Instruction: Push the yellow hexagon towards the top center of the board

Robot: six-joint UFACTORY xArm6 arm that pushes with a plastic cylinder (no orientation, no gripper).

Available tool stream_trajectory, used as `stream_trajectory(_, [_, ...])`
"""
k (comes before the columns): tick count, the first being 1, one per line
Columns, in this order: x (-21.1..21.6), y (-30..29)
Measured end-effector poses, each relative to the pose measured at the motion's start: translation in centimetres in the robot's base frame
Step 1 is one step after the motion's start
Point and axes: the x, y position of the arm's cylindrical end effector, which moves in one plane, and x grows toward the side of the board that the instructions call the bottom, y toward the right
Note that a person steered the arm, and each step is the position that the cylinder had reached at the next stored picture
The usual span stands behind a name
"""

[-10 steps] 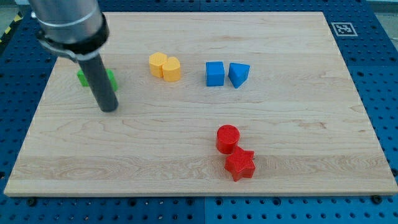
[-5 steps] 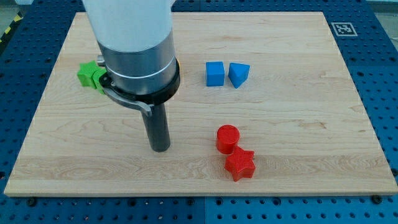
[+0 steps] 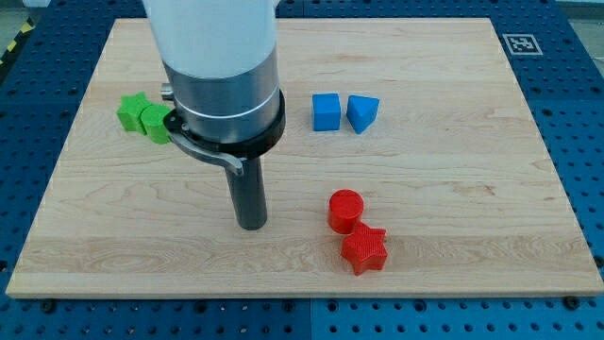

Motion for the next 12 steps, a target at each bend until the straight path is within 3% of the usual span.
stream_trajectory(1, [-0.8, 0.0])
stream_trajectory(3, [-10.1, -0.5])
stream_trajectory(12, [-22.0, -6.6])
